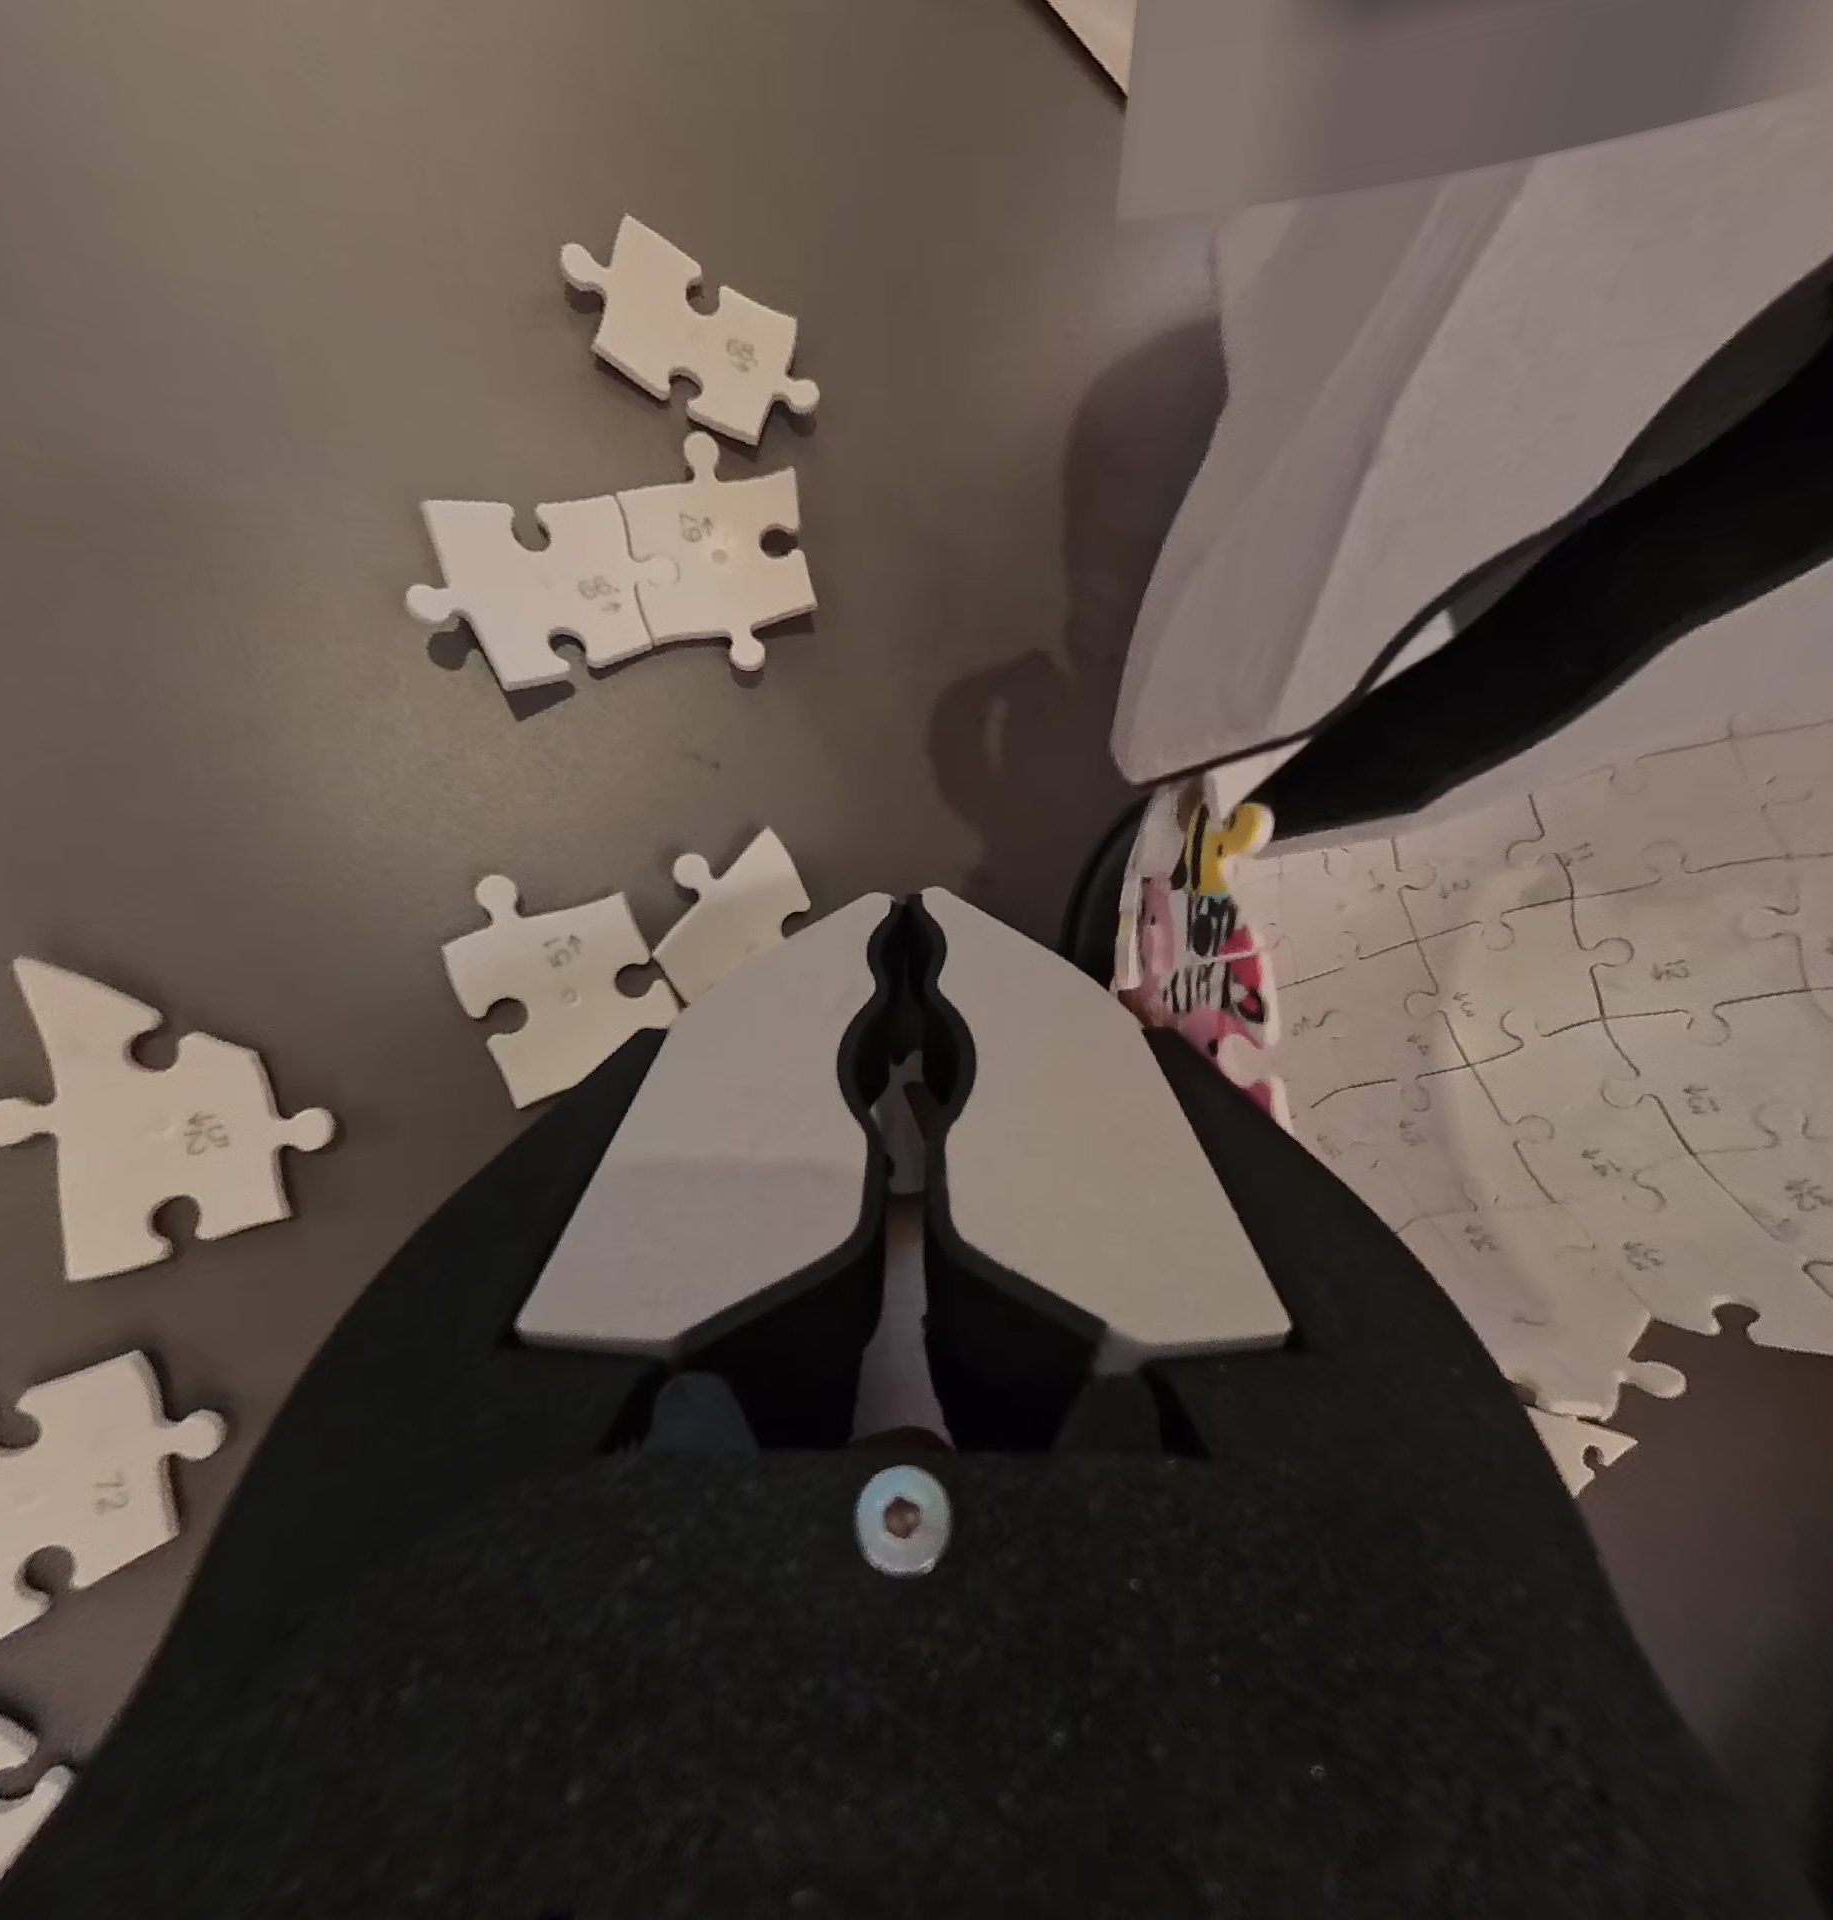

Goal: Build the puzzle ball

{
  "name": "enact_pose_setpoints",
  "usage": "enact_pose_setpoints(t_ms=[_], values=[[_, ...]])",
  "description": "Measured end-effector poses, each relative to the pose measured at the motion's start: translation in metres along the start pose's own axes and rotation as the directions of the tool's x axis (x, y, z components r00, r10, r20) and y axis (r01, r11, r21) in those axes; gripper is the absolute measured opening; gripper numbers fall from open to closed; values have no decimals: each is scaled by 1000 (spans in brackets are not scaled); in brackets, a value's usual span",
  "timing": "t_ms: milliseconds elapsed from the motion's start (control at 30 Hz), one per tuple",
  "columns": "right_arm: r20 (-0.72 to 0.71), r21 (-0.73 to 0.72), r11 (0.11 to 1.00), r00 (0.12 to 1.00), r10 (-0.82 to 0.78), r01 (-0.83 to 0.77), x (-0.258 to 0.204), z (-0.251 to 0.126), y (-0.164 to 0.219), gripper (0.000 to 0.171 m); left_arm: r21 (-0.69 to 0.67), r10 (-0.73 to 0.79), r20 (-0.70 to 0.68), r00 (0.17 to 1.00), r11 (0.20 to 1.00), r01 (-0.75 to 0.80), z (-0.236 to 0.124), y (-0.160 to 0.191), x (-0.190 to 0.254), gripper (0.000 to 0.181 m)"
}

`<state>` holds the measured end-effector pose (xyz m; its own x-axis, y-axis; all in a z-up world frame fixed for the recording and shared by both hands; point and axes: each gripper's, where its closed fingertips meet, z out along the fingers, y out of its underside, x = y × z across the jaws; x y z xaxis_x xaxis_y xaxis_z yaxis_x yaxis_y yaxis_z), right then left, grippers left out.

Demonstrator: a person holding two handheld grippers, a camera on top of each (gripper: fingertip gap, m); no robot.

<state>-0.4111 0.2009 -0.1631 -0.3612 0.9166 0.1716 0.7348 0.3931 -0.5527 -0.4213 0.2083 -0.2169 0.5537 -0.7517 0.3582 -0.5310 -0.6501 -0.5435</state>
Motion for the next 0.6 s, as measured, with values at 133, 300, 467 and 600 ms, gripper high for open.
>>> enact_pose_setpoints(t_ms=[133, 300, 467, 600], values=[[-54, -22, 999, 997, -49, 48, 10, -21, -2, 14, -8, -5, 5, 1000, 1000, 5, 0, 0, 0, 0], [13, 34, 933, 934, -358, 357, -20, -51, -43, 0, -21, -17, 7, 1000, 1000, 17, 0, 1, 0, 0], [144, -108, 754, 761, -633, 648, -32, -29, -38, 0, -57, -31, -6, 1000, 998, 31, -1, 3, 2, 0], [280, -184, 736, 752, -596, 652, -37, -12, -31, 0, -90, -23, -23, 999, 996, 21, -1, 4, 2, 0]])
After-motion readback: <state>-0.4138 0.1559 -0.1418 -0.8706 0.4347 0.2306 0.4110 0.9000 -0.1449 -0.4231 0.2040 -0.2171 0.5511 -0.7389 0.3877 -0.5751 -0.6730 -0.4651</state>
